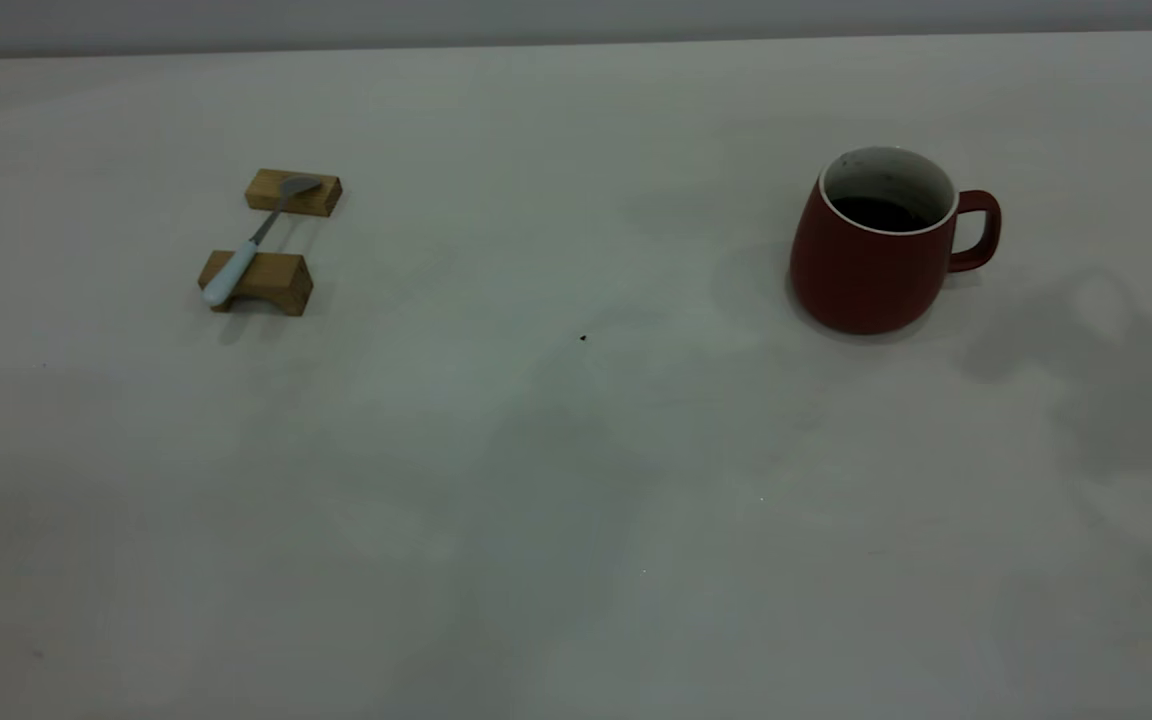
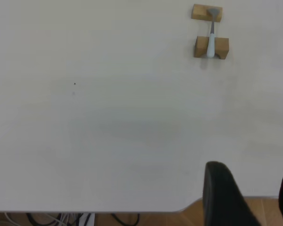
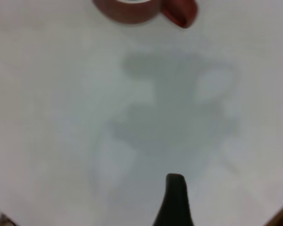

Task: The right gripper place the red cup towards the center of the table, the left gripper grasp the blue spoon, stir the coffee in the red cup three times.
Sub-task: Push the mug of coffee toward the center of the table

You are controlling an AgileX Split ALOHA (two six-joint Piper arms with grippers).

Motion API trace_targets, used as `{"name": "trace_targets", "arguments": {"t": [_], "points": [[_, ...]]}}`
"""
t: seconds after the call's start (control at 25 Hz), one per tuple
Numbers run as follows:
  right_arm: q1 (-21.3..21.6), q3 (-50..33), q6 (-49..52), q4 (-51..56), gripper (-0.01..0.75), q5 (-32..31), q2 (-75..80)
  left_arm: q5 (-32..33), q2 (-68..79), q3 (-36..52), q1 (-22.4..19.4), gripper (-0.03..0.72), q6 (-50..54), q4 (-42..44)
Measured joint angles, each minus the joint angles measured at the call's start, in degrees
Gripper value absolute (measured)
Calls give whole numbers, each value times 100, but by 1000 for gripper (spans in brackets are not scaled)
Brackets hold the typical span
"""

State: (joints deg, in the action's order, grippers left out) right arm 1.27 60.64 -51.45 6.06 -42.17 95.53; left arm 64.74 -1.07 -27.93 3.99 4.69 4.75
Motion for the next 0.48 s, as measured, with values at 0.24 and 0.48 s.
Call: {"name": "trace_targets", "arguments": {"t": [0.24,0.48], "points": [[-228,1031,-754,-254,681,96,1720,0,0,0,0,370,0,0],[-525,1648,-1151,-606,676,407,2516,0,0,0,0,370,-6,0]]}}
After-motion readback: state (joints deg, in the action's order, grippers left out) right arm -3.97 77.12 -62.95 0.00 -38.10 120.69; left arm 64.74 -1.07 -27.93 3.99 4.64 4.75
